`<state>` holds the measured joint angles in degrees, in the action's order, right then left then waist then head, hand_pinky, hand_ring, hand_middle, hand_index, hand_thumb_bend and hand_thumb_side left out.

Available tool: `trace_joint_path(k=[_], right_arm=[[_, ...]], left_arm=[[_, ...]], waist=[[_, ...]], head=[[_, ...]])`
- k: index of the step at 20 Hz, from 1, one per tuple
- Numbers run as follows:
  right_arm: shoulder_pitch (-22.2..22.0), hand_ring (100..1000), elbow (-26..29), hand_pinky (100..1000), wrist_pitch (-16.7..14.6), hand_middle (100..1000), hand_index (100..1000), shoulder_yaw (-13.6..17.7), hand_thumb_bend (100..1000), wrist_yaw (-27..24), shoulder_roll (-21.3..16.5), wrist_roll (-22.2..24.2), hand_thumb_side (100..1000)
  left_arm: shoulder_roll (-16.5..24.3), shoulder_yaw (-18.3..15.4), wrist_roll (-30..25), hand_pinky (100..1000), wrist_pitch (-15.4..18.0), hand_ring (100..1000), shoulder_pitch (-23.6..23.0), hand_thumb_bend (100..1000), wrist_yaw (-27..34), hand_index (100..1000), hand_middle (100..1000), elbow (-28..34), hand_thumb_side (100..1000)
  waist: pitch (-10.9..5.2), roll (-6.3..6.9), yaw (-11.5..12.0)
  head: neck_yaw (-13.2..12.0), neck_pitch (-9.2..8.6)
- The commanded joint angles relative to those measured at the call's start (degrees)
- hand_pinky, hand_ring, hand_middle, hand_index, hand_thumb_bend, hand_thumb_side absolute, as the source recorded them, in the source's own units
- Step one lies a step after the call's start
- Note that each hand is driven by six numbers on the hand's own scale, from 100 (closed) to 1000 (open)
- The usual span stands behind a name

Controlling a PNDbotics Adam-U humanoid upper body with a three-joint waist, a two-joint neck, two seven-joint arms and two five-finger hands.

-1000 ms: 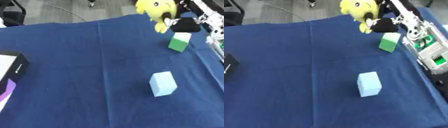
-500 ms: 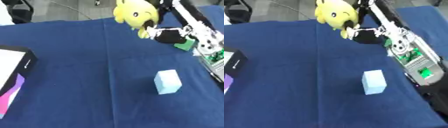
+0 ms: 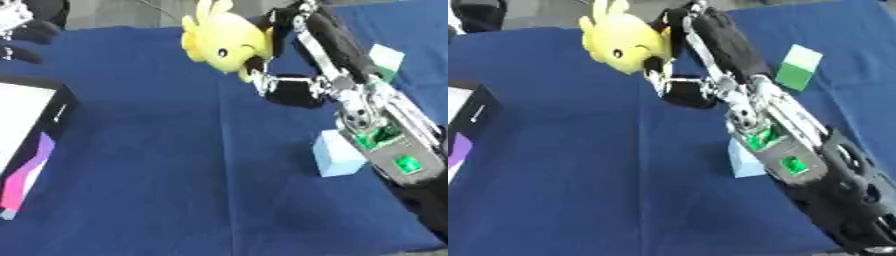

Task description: Pick up the objects with one hand, pass them to the other hand, and then place them into the box on the other side of the table.

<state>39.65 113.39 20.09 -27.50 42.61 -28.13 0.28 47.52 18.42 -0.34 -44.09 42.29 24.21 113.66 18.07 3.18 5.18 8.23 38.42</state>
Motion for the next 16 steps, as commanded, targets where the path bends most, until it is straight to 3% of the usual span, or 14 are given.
trace_joint_path(k=[1,5,10,16], right_arm=[[1.3,502,1.2,605,-0.5,343,456,-1.7,100,5.2,1.5,0.6,100],[1.9,498,1.2,601,-1.2,403,458,-3.4,110,10.0,3.4,0.2,100],[2.4,497,1.2,600,-3.8,401,459,-5.3,146,13.1,5.0,0.0,100],[3.2,495,1.2,603,-5.3,404,459,-7.0,131,13.5,6.6,1.2,100]], left_arm=[[1.9,1.5,-1.7,816,-1.8,847,1.8,553,-1.0,865,741,0.9,686],[1.1,4.1,-3.8,826,-3.7,855,3.7,566,-2.9,870,752,0.9,674],[-0.3,7.0,-7.9,845,-5.0,869,5.6,605,-5.7,879,765,0.9,638],[-0.9,8.6,-14.8,868,-4.7,884,6.7,670,-10.6,891,776,0.9,586]], waist=[[-1.68,0.1,0.2],[-1.84,0.14,0.4],[-1.89,0.08,0.4],[-1.65,0.08,0.8]], head=[[0.4,-0.14],[0.5,-0.42],[0.4,-0.27],[0.5,-0.37]])
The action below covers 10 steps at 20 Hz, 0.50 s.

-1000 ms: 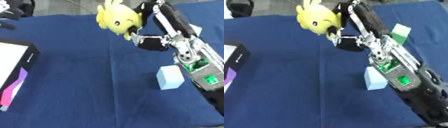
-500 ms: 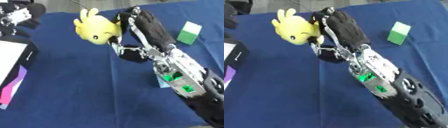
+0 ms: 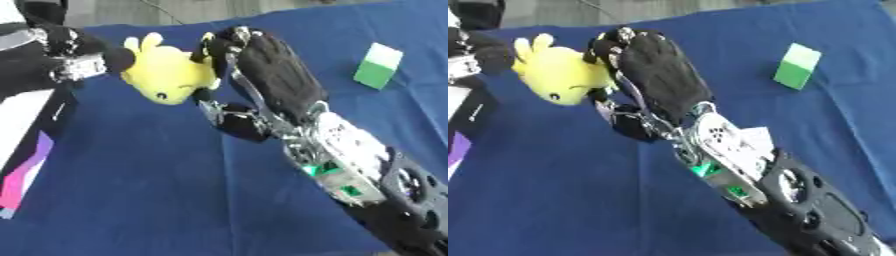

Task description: Pick up the objects with one hand, pass them to the other hand, and then place them into the box on the other side of the table.

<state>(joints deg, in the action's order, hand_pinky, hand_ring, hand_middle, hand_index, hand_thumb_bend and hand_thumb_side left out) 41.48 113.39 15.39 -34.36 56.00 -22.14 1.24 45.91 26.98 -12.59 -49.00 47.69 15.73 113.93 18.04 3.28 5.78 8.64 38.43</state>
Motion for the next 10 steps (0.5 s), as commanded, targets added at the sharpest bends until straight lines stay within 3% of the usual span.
trace_joint_path(k=[1,5,7,10], right_arm=[[1.6,495,1.2,603,-0.8,404,459,-0.3,130,-0.1,0.8,0.4,100],[2.2,492,1.2,604,-1.6,406,458,-0.7,123,-1.0,1.3,0.1,100],[2.4,492,1.2,605,-2.2,406,458,-1.0,124,-1.7,1.4,-0.2,100],[2.6,491,1.2,604,-2.7,406,459,-1.0,115,-2.5,1.4,-0.6,100]], left_arm=[[0.6,0.1,-3.8,872,0.5,887,1.5,694,-2.9,890,778,0.7,579],[0.1,0.7,-8.2,881,1.7,895,2.0,766,-5.4,889,785,0.6,581],[-0.2,1.2,-10.4,879,2.1,894,2.4,759,-6.6,887,786,0.3,575],[-0.9,1.6,-13.1,839,2.8,858,2.8,613,-7.7,851,726,-0.8,532]], waist=[[-1.59,-0.05,0.2],[-1.37,-0.14,0.5],[-1.28,-0.24,0.4],[-1.23,-0.4,0.4]], head=[[0.2,-0.34],[0.4,-0.33],[0.4,-0.38],[0.5,-0.33]])
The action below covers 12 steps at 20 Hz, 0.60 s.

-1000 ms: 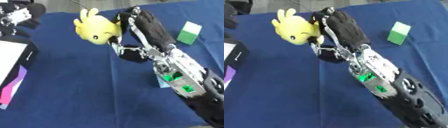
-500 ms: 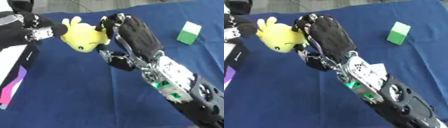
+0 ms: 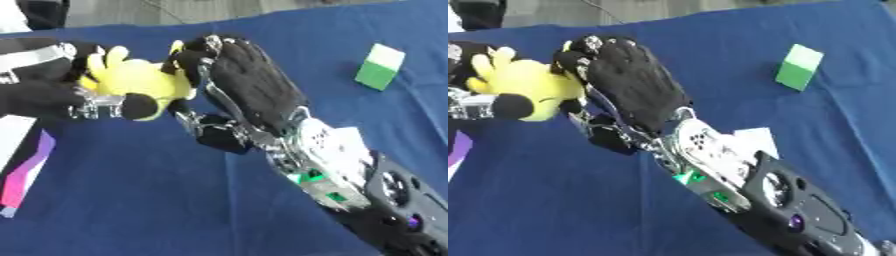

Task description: Pick up the objects with one hand, pass them to the other hand, and then place them into the box on the other side of the table.

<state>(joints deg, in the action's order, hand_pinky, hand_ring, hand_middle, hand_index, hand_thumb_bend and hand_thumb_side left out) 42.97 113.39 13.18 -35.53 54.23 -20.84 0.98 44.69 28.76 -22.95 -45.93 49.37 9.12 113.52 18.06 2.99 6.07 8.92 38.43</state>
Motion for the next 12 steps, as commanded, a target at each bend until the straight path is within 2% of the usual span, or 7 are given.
trace_joint_path(k=[1,2,4,5,7,9,12], right_arm=[[1.2,491,1.2,605,-0.5,407,460,0.2,113,-1.0,0.1,-0.4,100],[1.2,493,1.2,607,-0.6,411,464,0.2,109,-1.1,0.1,-0.5,100],[1.1,504,1.2,619,-0.9,437,489,0.1,136,-1.5,0.0,-0.6,100],[1.1,515,1.2,629,-1.2,453,506,0.0,180,-1.8,-0.1,-0.6,100],[1.1,536,1.2,648,-1.6,478,538,0.0,282,-2.7,-0.2,-0.4,100],[1.1,564,1.2,667,-2.0,512,581,-0.1,272,-3.7,-0.5,0.0,100],[1.0,679,1.2,741,-3.4,654,720,-0.1,483,-5.0,-1.0,0.9,100]], left_arm=[[0.1,-0.2,-3.0,812,-0.3,829,1.2,529,-1.5,831,682,-0.8,525],[-0.1,-0.3,-2.9,771,-0.3,775,1.2,430,-1.8,782,615,-1.2,495],[-0.5,-0.9,-0.9,703,-0.8,699,1.1,296,-1.9,698,531,-1.9,520],[-0.6,-1.1,0.8,672,-1.0,657,0.9,209,-1.8,656,491,-2.2,498],[-0.6,-1.3,4.0,614,-1.5,579,0.7,131,-1.4,549,400,-2.8,438],[-0.5,-1.8,8.2,590,-1.9,544,0.2,161,-1.1,511,362,-3.7,395],[-0.2,-2.9,14.2,564,-1.2,496,-1.1,262,0.6,457,302,-5.0,283]], waist=[[-1.24,-0.15,0.1],[-1.24,-0.19,0.1],[-1.25,-0.27,0.1],[-1.26,-0.32,0.0],[-1.29,-0.39,0.0],[-1.37,-0.44,0.0],[-1.44,-0.56,-0.1]], head=[[0.2,-0.3],[0.2,-0.31],[0.1,-0.36],[0.1,-0.39],[0.2,-0.45],[0.1,-0.47],[0.1,-0.6]])
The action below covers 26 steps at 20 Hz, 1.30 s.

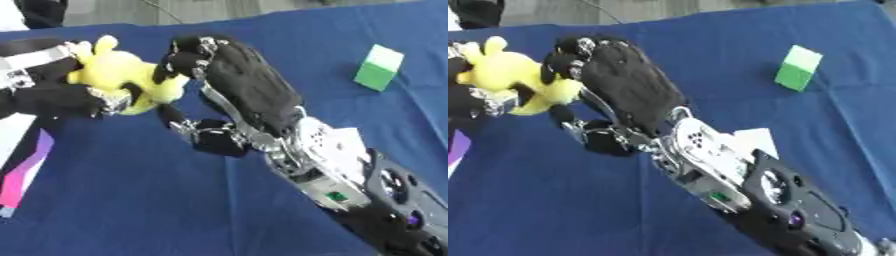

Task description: Pick up the objects with one hand, pass them to the other hand, and then place them into the box on the other side of the table.

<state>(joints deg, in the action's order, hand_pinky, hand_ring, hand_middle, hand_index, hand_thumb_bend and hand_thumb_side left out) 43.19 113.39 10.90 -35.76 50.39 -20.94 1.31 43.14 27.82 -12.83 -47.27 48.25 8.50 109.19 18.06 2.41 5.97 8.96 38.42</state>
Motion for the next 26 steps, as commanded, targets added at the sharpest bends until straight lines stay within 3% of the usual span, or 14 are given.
trace_joint_path(k=[1,3,5,9,13,16,17,18,20,26], right_arm=[[0.6,705,1.2,752,-1.7,689,746,0.3,507,-1.7,-1.2,0.9,100],[0.5,762,1.2,785,-2.3,758,794,0.6,555,-2.8,-1.7,1.4,100],[0.3,796,1.2,813,-2.8,819,836,1.0,502,-3.1,-2.1,1.5,134],[-0.4,800,1.2,819,-3.0,824,842,1.8,498,-2.8,-3.6,1.2,153],[-1.1,799,1.2,821,-1.5,820,836,3.7,447,-2.6,-6.7,0.2,175],[-1.7,797,1.2,827,1.6,819,829,7.7,268,-4.7,-10.2,-2.8,200],[-1.8,797,1.2,829,2.7,822,832,9.2,152,-5.6,-11.4,-3.9,208],[-2.1,798,1.2,831,4.0,823,834,10.6,122,-6.9,-12.5,-4.8,209],[-2.4,800,1.2,832,6.2,827,839,12.9,100,-9.5,-14.2,-6.0,196],[-2.6,804,1.1,830,14.4,838,854,20.2,220,-16.5,-20.1,-4.6,264]], left_arm=[[1.7,-2.4,5.8,558,0.6,484,-0.5,295,2.0,446,289,-1.2,245],[2.3,-3.2,8.4,549,1.2,474,-1.7,282,3.6,440,277,-2.3,203],[3.1,-4.2,10.3,543,2.0,466,-3.2,289,5.0,437,265,-3.5,167],[5.7,-7.3,13.7,543,3.6,466,-6.8,280,6.8,438,262,-5.9,156],[9.5,-12.9,18.6,548,5.5,467,-12.8,265,7.8,446,267,-7.7,162],[12.1,-17.0,21.9,560,6.8,475,-17.1,258,7.7,457,279,-8.8,153],[12.7,-17.9,22.4,563,7.0,476,-18.1,258,7.5,460,282,-9.4,152],[13.2,-18.7,22.6,565,7.1,478,-18.9,257,7.3,461,284,-10.1,152],[13.8,-19.6,22.5,572,7.2,486,-20.0,250,6.8,469,295,-11.4,151],[13.9,-20.7,19.3,628,7.2,534,-20.5,194,3.9,533,360,-18.8,148]], waist=[[-1.46,-0.02,0.0],[-1.5,-0.09,-0.1],[-1.47,-0.15,-0.3],[-1.34,-0.21,-0.5],[-1.05,-0.32,-0.6],[-0.93,-0.44,-0.7],[-0.91,-0.5,-0.7],[-0.9,-0.55,-0.7],[-0.91,-0.67,-0.8],[-0.98,-0.99,-1.1]], head=[[0.0,-0.61],[-0.1,-0.69],[-0.3,-0.87],[-0.8,-1.03],[-2.9,-1.57],[-5.2,-1.88],[-5.8,-1.99],[-6.2,-2.11],[-6.9,-2.29],[-8.4,-2.82]])
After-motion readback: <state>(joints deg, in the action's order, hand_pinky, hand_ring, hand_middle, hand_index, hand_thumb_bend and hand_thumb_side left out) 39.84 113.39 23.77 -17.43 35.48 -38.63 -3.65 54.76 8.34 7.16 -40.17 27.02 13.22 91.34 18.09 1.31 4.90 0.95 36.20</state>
